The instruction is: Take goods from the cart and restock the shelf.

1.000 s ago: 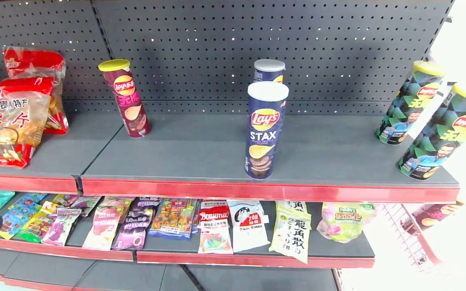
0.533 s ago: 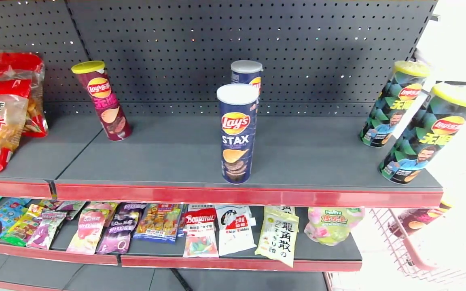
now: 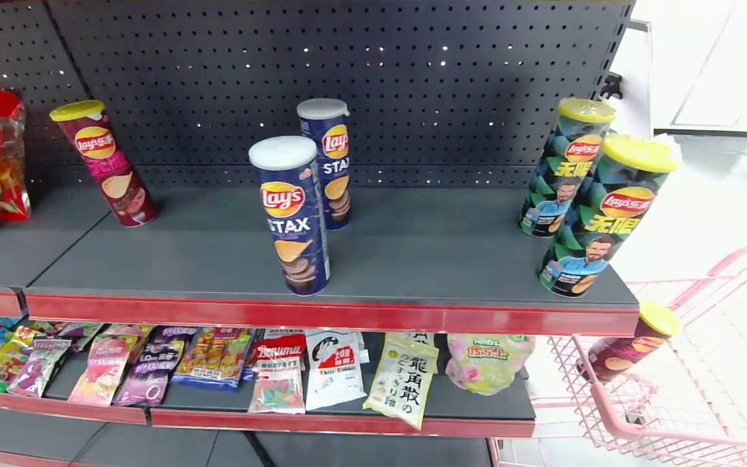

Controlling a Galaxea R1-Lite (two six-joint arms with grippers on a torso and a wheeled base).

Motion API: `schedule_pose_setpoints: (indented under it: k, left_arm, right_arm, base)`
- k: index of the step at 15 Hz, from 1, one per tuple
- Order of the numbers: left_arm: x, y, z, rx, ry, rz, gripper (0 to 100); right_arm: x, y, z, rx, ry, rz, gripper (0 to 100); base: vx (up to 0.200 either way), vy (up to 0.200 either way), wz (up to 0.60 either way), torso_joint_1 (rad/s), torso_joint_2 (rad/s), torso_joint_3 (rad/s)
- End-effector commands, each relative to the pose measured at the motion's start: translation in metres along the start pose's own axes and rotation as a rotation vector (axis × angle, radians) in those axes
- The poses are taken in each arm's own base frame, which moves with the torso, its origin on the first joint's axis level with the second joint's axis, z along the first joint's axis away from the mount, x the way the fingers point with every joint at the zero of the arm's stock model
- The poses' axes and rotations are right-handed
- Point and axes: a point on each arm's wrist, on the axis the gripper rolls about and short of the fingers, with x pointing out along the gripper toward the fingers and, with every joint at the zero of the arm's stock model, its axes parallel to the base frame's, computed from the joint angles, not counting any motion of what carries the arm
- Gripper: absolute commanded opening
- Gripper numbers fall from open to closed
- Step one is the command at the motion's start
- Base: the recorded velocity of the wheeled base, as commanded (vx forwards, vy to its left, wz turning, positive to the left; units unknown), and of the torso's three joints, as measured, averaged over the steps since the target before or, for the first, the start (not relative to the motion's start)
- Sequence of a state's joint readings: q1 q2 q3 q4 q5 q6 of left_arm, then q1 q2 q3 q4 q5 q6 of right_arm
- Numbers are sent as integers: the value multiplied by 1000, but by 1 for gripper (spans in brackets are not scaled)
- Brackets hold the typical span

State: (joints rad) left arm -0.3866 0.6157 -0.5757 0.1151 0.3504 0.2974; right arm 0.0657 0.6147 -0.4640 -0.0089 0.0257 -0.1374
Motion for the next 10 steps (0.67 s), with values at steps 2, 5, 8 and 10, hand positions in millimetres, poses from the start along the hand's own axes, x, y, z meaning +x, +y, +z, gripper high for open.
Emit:
schedule_pose_setpoints:
  k: [2, 5, 8, 10]
  left_arm:
    - [0, 0, 0, 4, -2, 0, 100]
    - [-1, 0, 0, 15, -4, 1, 100]
    - [-6, 2, -2, 30, -25, 3, 100]
    - [-10, 3, -3, 27, -39, 6, 100]
  right_arm:
    - [1, 0, 0, 1, 5, 1, 100]
    - [2, 0, -1, 1, 8, 3, 100]
    - [2, 0, -3, 1, 14, 4, 100]
    - [2, 0, -3, 0, 16, 4, 100]
  base:
    - [0, -200, 0, 5, 0, 5]
    - [0, -67, -200, 2, 3, 2]
    - [0, 0, -600, 4, 2, 1]
    - [0, 0, -600, 7, 5, 2]
